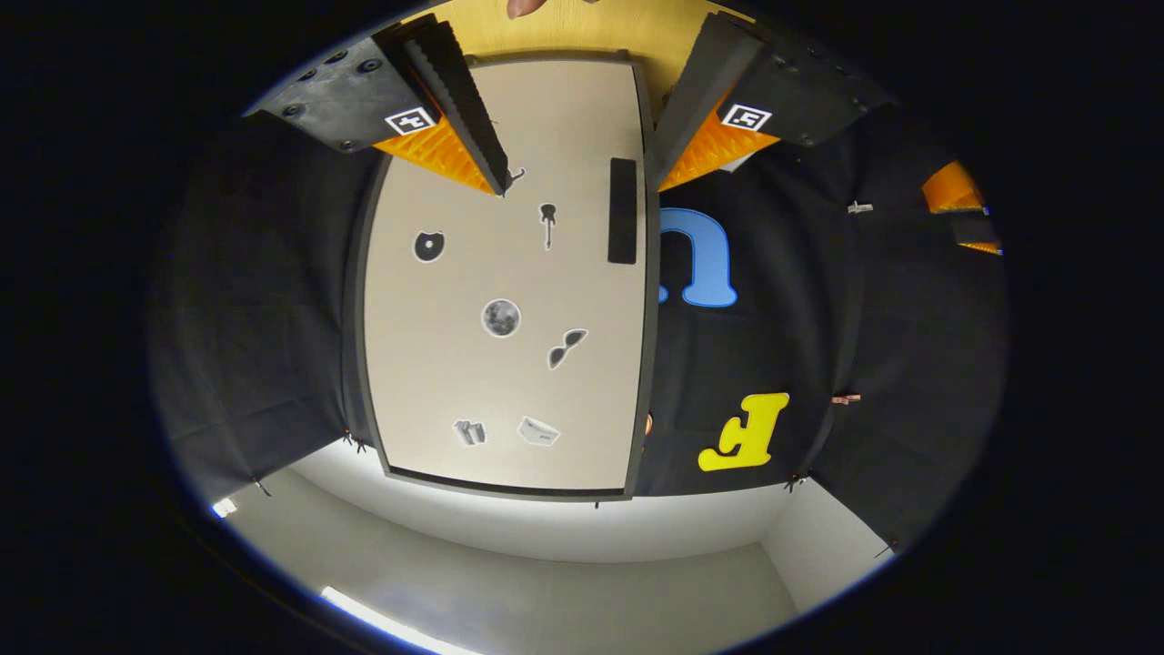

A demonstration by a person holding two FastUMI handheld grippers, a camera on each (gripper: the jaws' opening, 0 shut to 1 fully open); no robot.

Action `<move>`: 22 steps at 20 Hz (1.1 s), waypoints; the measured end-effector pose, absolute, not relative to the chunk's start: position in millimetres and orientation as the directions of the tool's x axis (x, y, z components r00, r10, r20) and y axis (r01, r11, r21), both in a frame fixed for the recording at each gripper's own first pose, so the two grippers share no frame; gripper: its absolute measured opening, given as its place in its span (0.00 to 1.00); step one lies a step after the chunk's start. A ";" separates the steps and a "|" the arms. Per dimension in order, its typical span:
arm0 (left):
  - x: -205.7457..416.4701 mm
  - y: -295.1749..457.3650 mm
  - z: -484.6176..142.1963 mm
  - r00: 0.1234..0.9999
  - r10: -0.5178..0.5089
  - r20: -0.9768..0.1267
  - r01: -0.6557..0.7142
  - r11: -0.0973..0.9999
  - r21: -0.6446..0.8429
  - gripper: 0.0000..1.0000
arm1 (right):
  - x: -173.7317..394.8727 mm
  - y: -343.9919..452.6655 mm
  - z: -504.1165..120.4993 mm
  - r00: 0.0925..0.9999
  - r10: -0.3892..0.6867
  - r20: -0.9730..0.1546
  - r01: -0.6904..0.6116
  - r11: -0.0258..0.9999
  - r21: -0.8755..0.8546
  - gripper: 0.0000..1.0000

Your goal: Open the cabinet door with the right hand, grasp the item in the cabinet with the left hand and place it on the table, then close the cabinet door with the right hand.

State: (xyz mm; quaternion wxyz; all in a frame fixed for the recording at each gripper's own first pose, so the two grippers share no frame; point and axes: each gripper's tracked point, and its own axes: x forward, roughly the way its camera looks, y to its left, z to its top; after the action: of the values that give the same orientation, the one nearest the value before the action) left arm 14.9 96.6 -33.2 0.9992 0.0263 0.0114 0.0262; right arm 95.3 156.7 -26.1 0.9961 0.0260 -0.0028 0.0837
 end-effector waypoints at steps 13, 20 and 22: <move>28.6 127.8 -62.2 0.998 0.041 -0.052 -0.040 0.999 0.017 0.96 | 202.7 218.4 -80.5 0.987 0.156 -0.043 -0.153 0.987 0.055 0.97; 18.6 141.6 -68.7 0.997 0.059 -0.056 -0.060 0.998 -0.019 0.96 | 242.9 224.0 -84.7 0.991 0.112 -0.067 -0.105 0.990 0.097 0.70; 15.8 145.0 -69.9 0.996 0.067 -0.062 -0.068 0.997 -0.023 0.96 | 245.3 222.6 -85.5 0.992 0.103 -0.076 -0.093 0.987 0.128 0.47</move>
State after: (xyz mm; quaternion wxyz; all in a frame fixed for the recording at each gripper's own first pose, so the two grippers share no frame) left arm 15.8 145.0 -69.9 0.9989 -0.0123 0.0305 0.0338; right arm 245.3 222.6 -85.5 0.9960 0.0622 0.0412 0.0492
